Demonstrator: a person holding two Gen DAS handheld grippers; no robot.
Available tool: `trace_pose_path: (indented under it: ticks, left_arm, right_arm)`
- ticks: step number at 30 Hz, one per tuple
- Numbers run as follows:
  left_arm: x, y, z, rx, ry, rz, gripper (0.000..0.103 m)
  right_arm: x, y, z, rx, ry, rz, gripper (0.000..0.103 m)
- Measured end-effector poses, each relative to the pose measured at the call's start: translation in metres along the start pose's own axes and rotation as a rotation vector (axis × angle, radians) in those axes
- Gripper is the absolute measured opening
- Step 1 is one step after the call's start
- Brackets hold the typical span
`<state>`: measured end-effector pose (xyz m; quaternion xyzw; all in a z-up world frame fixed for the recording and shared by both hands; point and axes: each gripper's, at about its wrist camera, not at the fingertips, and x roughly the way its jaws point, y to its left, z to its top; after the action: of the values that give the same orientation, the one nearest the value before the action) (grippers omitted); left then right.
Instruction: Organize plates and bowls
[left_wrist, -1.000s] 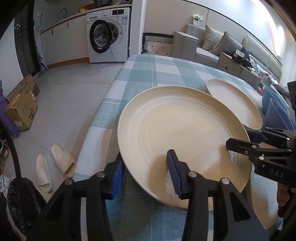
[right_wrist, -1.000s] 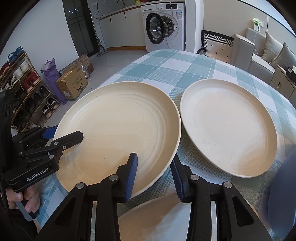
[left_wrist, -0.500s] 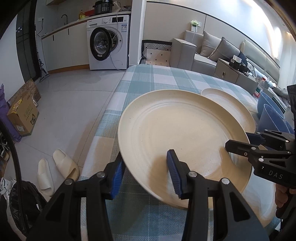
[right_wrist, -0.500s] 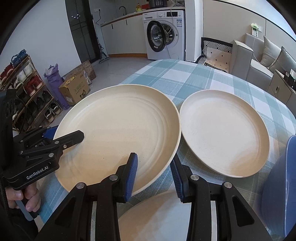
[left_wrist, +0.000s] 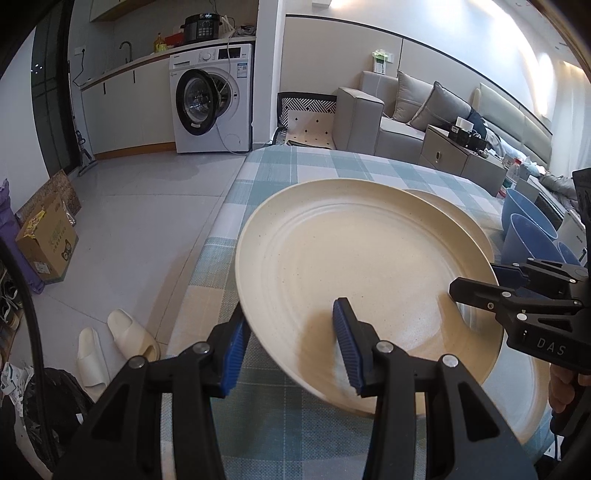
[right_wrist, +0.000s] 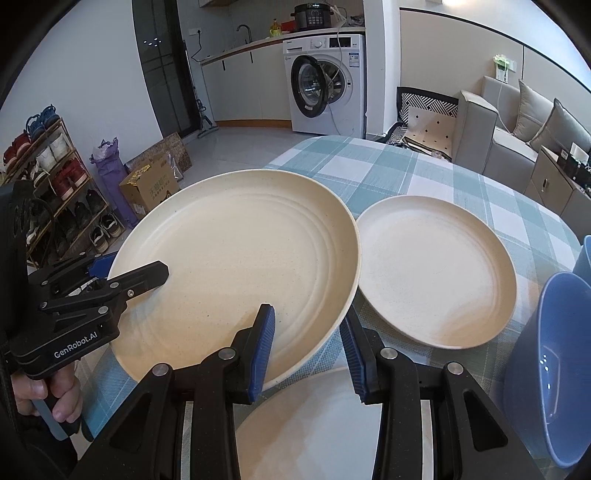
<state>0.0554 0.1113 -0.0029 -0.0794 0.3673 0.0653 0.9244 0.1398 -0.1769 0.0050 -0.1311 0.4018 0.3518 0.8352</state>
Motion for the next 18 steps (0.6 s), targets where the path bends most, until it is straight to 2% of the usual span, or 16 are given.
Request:
trace_pose_path:
  ticks: [18]
  left_arm:
    - [-0.025, -0.026, 0.004, 0.047, -0.037, -0.046, 0.044]
  right_arm:
    - [-0.048, -0.012, -0.017, 0.033, -0.061, -0.032, 0.037]
